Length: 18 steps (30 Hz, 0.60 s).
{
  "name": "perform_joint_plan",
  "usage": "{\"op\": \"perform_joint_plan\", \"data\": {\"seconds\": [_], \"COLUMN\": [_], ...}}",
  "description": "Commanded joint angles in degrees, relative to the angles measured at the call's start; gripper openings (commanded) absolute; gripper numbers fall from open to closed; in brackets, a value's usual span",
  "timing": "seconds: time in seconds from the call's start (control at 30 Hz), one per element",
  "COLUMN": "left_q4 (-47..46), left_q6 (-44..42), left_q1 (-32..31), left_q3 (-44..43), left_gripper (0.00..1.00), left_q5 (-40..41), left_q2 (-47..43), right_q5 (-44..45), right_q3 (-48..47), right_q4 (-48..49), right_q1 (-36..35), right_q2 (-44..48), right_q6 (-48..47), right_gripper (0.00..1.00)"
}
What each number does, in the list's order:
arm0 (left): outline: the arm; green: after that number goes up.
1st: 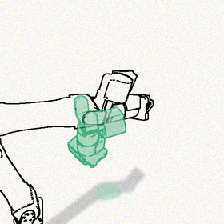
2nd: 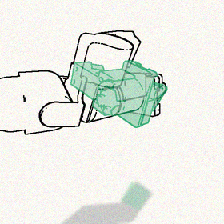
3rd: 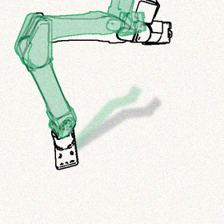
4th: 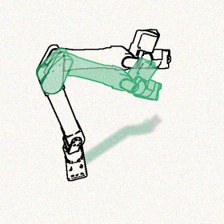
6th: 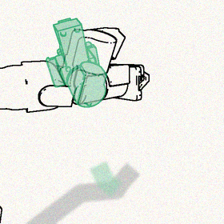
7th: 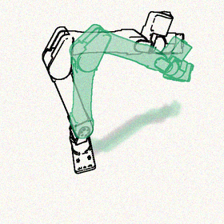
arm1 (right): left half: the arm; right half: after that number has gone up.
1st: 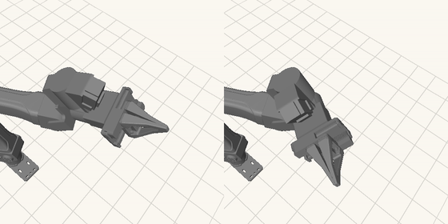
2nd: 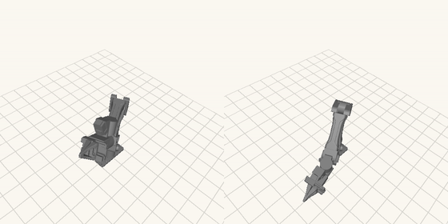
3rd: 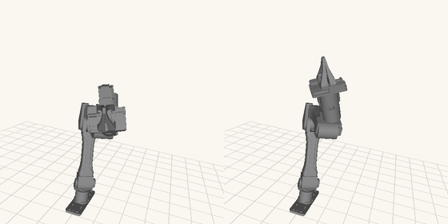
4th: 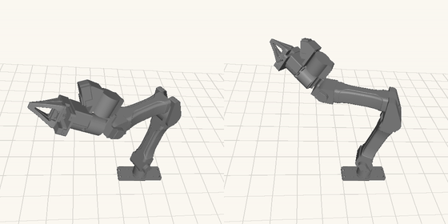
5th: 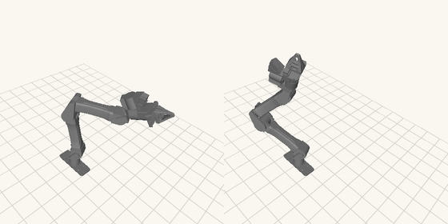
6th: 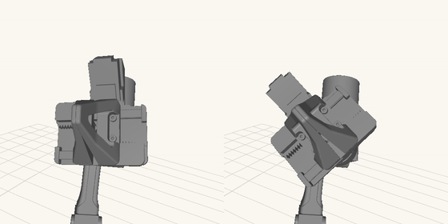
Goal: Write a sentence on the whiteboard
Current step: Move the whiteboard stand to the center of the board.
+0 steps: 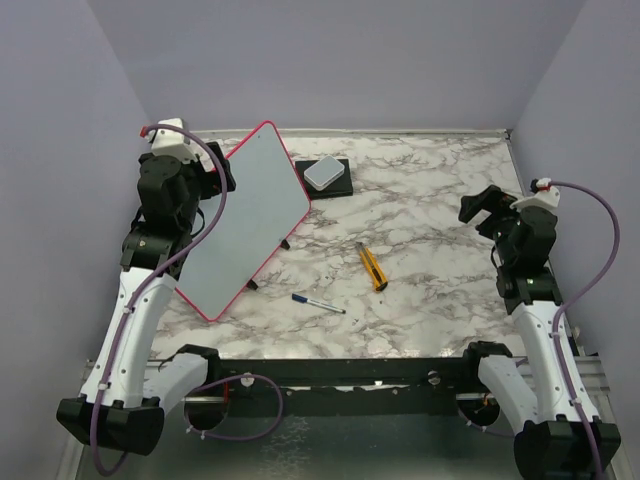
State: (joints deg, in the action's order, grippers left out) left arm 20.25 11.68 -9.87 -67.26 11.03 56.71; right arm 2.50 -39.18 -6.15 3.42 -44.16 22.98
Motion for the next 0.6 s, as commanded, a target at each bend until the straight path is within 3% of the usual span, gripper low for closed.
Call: {"op": "perform_joint_plan", "data": {"seconds": [0.0,0.2,0.47,0.57], "left_q4": [-0.98,-1.13,0.42,1.94], "left_q6": [0.06,-4.56,-11.33,-15.34], "left_q1": [-0.35,-7.07,-32.99,-38.98], "left_q3": [-0.96,-5.05,-5.52,-2.6], "left_gripper": [0.99,0.99,0.99,0.99], "left_q5": [-3.0,-6.12,-8.18,-14.61], "left_q2": [-0.27,2.32,11.14,13.6], "right_q5": [0.2,-4.29,-10.61,-11.28], "right_q3": [-2.3,-2.27,-2.02,-2.13], "right_q4": [-1.49,-0.89,-1.44,-2.27], "right_q1": [-0.17,-0.17,-0.2,-0.17], "right_q2": [-1.3,-1.58,-2.82,-3.48], "right_q6": [-0.83,-1.31,-1.52,-1.89], "right_gripper": [1.0,1.0,1.0,1.0]}}
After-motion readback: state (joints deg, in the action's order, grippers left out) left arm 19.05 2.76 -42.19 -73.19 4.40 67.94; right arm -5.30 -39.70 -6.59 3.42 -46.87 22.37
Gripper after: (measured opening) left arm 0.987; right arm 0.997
